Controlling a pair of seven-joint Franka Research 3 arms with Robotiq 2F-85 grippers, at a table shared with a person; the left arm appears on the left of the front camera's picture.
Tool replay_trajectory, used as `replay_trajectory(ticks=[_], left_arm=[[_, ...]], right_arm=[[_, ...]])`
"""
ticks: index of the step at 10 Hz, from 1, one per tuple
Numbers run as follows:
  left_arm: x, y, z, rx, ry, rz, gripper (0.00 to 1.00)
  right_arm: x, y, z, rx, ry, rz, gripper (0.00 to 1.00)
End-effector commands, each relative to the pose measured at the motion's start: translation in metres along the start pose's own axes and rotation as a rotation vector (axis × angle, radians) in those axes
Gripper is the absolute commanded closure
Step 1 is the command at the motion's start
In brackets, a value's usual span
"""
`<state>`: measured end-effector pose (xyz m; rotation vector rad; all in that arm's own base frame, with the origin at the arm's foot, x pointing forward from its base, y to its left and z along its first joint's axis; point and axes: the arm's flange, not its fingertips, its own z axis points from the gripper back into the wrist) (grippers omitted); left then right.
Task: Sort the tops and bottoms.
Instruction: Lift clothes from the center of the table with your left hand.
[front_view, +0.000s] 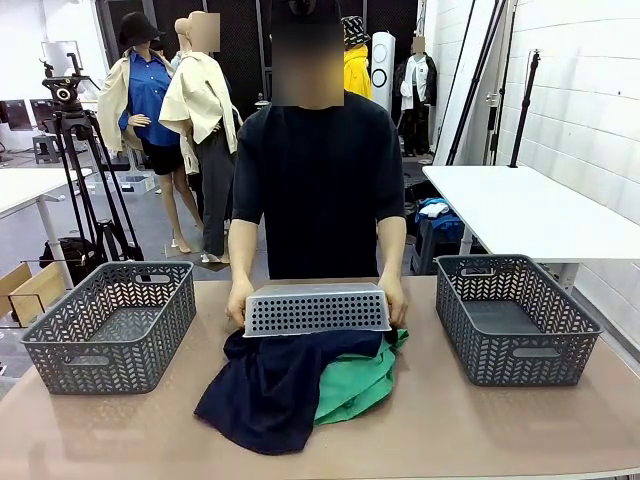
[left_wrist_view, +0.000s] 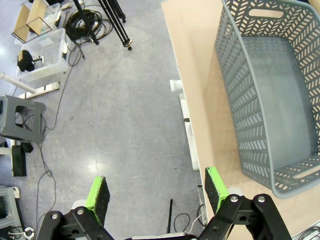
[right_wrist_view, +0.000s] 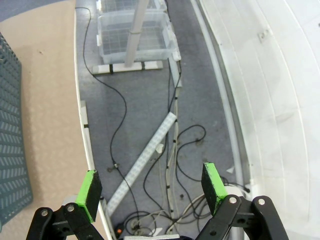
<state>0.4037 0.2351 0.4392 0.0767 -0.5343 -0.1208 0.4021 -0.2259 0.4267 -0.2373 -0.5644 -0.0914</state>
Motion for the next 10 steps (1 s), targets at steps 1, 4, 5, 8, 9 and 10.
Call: replay_trajectory(ticks=[1,4,5,8,9,10], left_arm=[[-0.0017,0.0015,-0.0001,0.002,0.001,0.004,0.0],[-0.0017,0.0015,-0.0001,0.002,0.001,0.004,0.0],[-0.0017,0.0015,-0.0001,0.002,0.001,0.004,0.0],[-0.0017,0.0015,-0.0001,0.002,0.001,0.004,0.0],[-0.0017,0.0015,-0.0001,0.002,0.001,0.004,0.0],[-0.0017,0.0015,-0.0001,0.002,0.001,0.004,0.0]], right_arm=[[0.0014,-0.0019,-0.0009,-0.003,0.006,0.003,0.0],[0.0014,-0.0019,-0.0009,-0.003,0.006,0.003,0.0],[0.0014,-0.0019,-0.0009,-0.003,0.006,0.003,0.0],[0.0014,-0.0019,-0.0009,-0.003,0.006,0.003,0.0],[0.0014,-0.0019,-0.0009,-0.003,0.006,0.003,0.0],[0.0014,-0.0019,-0.0009,-0.003,0.006,0.003,0.0]])
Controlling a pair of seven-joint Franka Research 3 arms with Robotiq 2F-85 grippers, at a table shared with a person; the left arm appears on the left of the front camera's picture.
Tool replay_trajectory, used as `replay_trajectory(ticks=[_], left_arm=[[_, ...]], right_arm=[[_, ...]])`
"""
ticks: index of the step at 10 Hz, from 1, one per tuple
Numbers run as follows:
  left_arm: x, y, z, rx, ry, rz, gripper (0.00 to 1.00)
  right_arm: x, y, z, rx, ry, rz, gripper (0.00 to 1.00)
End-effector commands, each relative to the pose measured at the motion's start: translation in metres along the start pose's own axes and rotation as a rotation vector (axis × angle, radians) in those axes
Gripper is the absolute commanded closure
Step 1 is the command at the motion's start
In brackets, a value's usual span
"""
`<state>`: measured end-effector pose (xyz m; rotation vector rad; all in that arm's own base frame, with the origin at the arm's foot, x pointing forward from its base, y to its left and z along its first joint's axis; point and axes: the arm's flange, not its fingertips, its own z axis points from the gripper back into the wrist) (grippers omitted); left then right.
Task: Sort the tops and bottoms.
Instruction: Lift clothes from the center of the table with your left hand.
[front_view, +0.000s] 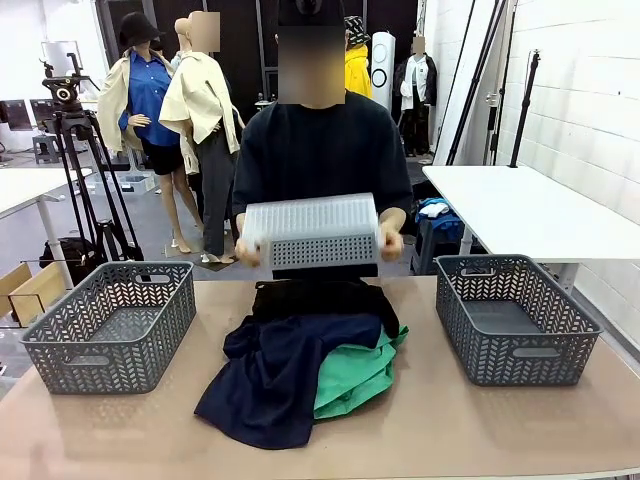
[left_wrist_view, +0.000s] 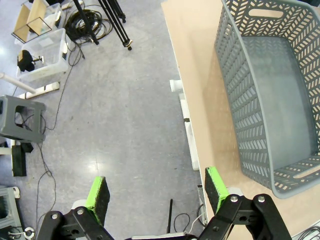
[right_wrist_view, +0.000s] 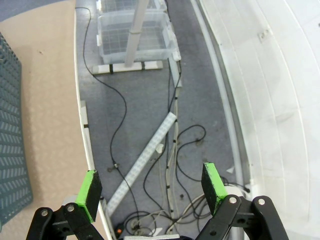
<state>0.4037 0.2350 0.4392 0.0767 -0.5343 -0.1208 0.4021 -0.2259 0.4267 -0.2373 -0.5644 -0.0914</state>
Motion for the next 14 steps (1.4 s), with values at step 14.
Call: replay_trajectory(ticks=[14], left_arm=[[-0.0017,0.0016,-0.0001,0.002,0.001,0.004,0.0]], right_arm=[[0.0014,-0.0019,-0.0009,-0.003,0.006,0.003,0.0]])
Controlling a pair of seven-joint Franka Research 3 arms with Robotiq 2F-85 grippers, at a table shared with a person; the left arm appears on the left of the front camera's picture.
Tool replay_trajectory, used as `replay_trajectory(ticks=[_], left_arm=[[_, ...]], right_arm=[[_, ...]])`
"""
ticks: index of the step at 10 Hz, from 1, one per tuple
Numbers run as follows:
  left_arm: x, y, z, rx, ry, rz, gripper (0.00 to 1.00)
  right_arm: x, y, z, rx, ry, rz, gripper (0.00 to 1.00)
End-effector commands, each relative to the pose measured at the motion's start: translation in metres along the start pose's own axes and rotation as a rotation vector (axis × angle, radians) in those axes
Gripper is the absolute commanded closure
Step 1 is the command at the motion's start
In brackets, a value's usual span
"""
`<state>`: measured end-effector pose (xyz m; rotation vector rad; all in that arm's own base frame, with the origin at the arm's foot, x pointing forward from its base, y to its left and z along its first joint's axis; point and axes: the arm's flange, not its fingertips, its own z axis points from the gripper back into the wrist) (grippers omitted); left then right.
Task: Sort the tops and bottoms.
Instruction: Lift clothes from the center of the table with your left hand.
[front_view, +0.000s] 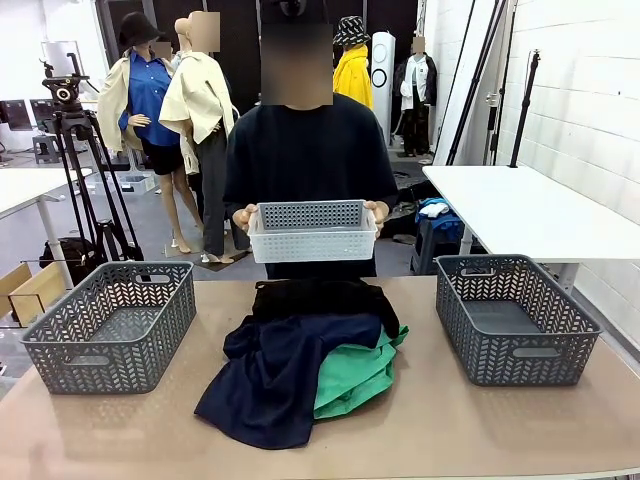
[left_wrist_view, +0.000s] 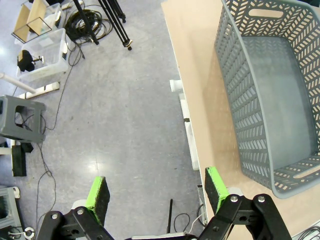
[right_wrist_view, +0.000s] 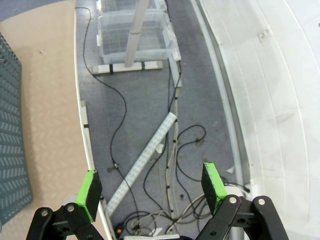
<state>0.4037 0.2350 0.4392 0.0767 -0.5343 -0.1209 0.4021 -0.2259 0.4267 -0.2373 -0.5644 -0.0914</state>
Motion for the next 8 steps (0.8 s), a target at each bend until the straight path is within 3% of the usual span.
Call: replay_trajectory(ticks=[1,8], left_arm=[[-0.0017,0.0016,-0.0001,0.002,0.001,0.004,0.0],[-0.0017,0.0016,-0.0001,0.002,0.001,0.004,0.0]], right_arm=[[0.0014,-0.0019,-0.0009,-0.003,0.006,0.003,0.0],[0.0014,-0.0019,-0.0009,-0.003,0.006,0.003,0.0]])
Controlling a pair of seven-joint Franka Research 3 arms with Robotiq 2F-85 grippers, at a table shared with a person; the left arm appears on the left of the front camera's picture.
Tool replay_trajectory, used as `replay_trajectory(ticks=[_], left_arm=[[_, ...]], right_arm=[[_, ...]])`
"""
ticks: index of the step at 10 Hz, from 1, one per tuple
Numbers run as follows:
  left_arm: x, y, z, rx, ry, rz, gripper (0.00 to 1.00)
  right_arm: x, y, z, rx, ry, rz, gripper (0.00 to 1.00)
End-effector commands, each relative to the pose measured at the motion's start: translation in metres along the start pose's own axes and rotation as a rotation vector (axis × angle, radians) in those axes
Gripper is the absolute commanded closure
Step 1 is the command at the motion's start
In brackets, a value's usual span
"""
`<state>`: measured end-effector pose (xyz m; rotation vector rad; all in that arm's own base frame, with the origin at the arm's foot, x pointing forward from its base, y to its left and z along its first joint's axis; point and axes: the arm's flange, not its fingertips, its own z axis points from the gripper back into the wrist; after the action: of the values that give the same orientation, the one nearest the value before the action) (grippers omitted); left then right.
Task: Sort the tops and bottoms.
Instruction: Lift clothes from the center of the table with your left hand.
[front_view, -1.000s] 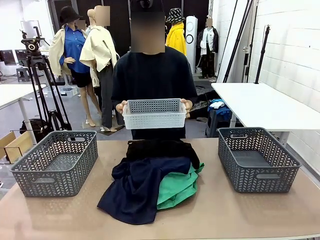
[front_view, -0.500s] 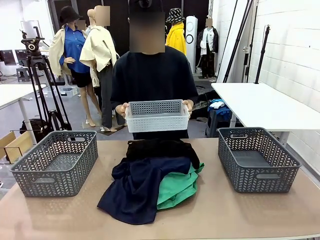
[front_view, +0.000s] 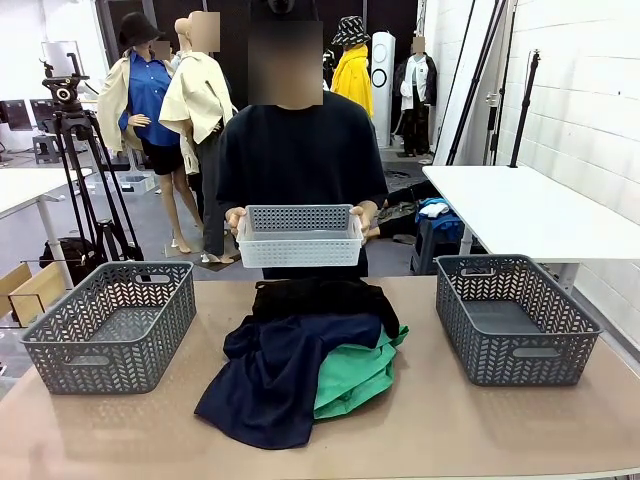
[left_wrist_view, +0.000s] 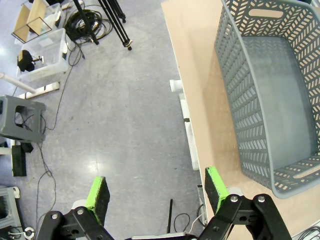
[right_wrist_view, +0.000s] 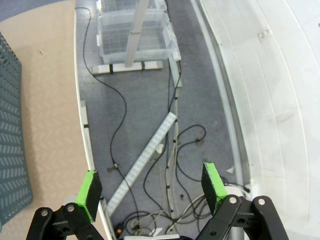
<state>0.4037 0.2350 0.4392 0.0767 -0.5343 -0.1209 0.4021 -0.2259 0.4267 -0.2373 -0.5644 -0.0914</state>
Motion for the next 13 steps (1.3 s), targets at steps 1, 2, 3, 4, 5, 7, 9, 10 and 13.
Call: replay_trajectory(ticks=[1,2,3,4,5,7,9,10,13], left_arm=[[-0.0017,0.0016,-0.0001,0.002,0.001,0.004,0.0],[-0.0017,0.0016,-0.0001,0.002,0.001,0.004,0.0],[-0.0017,0.0016,-0.0001,0.002,0.001,0.004,0.0],[-0.0017,0.0016,-0.0001,0.002,0.001,0.004,0.0],[-0.0017,0.0016,-0.0001,0.002,0.001,0.004,0.0],[-0.0017,0.0016,-0.0001,0.002,0.001,0.004,0.0],[-0.0017,0.0016,-0.0001,0.002,0.001,0.004,0.0],[-0.0017,0.0016,-0.0001,0.002,0.001,0.004,0.0],[-0.0017,0.0016,-0.0001,0.002,0.001,0.004,0.0]], right_arm=[[0.0014,-0.0019,-0.0009,-0.003,0.006,0.003,0.0],[0.0014,-0.0019,-0.0009,-0.003,0.006,0.003,0.0],[0.0014,-0.0019,-0.0009,-0.003,0.006,0.003,0.0],[0.0014,-0.0019,-0.0009,-0.003,0.006,0.003,0.0],[0.0014,-0.0019,-0.0009,-0.003,0.006,0.003,0.0],[0.0014,-0.0019,-0.0009,-0.003,0.006,0.003,0.0],[0.0014,-0.0019,-0.0009,-0.003,0.006,0.003,0.0],[0.0014,-0.0019,-0.0009,-0.003,0.006,0.003,0.0],[0.0014,-0.0019,-0.0009,-0.003,0.006,0.003,0.0]])
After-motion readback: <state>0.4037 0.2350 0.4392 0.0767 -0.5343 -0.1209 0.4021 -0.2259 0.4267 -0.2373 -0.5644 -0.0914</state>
